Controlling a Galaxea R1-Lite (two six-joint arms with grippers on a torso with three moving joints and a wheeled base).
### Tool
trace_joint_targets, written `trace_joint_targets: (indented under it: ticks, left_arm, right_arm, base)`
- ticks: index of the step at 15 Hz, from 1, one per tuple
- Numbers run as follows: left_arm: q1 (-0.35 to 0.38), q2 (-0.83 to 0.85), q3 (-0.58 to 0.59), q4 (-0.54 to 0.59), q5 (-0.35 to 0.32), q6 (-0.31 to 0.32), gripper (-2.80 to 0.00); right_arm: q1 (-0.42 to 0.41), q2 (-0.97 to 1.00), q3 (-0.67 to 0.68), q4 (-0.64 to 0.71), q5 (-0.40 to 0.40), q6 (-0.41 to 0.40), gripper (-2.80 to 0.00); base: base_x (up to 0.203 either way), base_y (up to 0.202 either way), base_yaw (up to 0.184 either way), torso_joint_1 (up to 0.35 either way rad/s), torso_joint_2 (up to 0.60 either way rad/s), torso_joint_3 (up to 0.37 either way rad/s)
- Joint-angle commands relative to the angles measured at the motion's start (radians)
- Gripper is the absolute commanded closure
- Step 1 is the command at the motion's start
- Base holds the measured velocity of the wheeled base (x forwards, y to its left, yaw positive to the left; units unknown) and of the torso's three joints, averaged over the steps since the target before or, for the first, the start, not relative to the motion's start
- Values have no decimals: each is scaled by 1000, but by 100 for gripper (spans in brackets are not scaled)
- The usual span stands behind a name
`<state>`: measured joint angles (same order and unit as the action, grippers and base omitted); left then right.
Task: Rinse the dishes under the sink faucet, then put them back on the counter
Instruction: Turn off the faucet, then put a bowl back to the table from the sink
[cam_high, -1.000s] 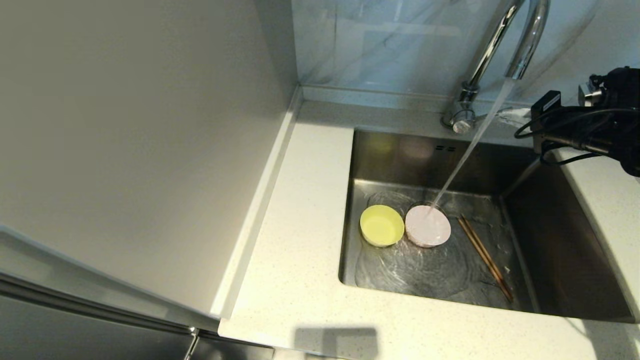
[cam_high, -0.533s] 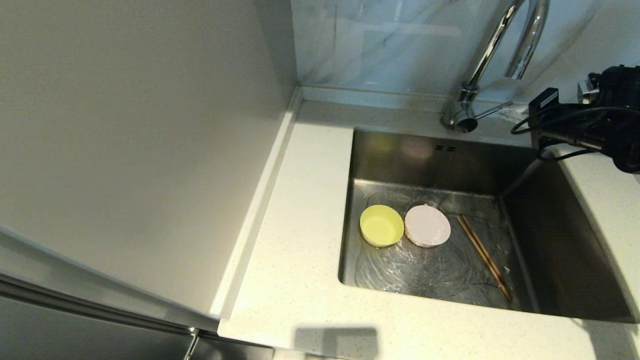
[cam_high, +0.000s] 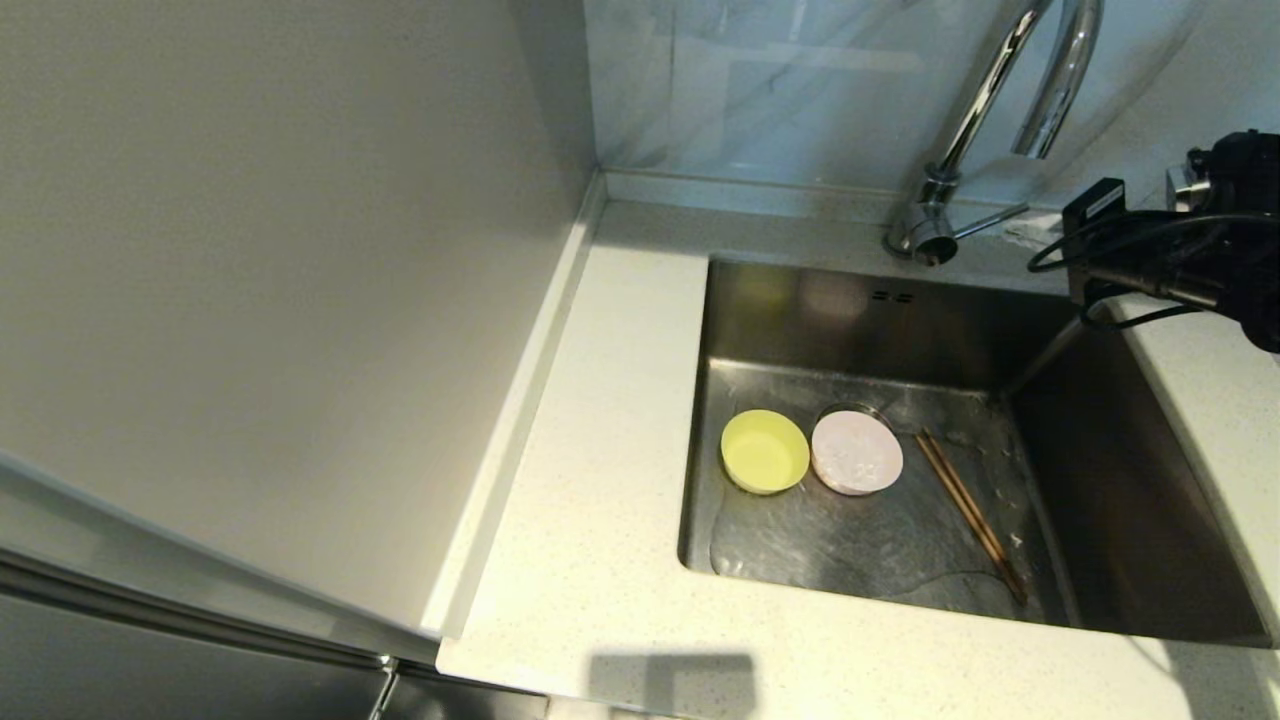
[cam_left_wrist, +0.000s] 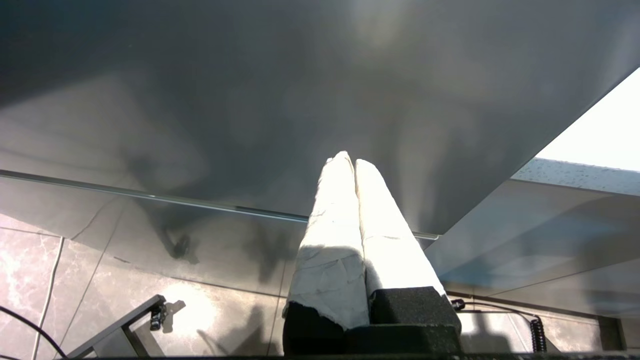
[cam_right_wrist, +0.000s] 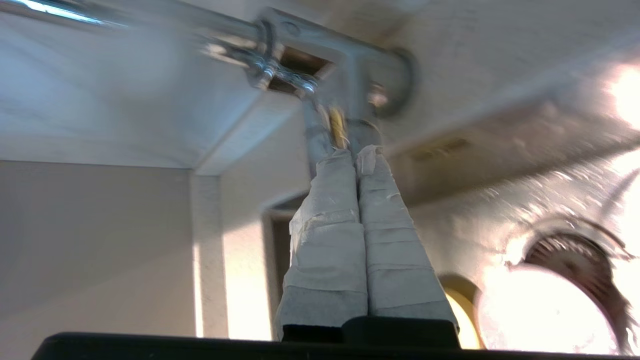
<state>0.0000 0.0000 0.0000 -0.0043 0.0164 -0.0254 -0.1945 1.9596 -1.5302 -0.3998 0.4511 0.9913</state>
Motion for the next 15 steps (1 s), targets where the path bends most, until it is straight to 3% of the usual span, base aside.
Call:
trace_joint_targets:
  ticks: [1,5,9,11,15]
  left_arm:
    - [0,-3,0,0,0,-1,0]
    - [0,-3,0,0,0,-1,0]
    - [0,-3,0,0,0,-1,0]
    - [0,-3,0,0,0,-1,0]
    - [0,-3,0,0,0,-1,0]
  right_arm:
    - [-30,-119,114,1,3,-11,0]
    - [-111,-319,313,14,4,-111,0]
    - [-165,-605,496,190,4,-218,0]
    - [-171,-789,573,321,5,-277,0]
    - [-153,-1115,648,771,0,-423,0]
  base:
    - [0,0,0,0,0,0]
    - [0,0,0,0,0,0]
    - [0,0,0,0,0,0]
    - [0,0,0,0,0,0]
    - [0,0,0,0,0,0]
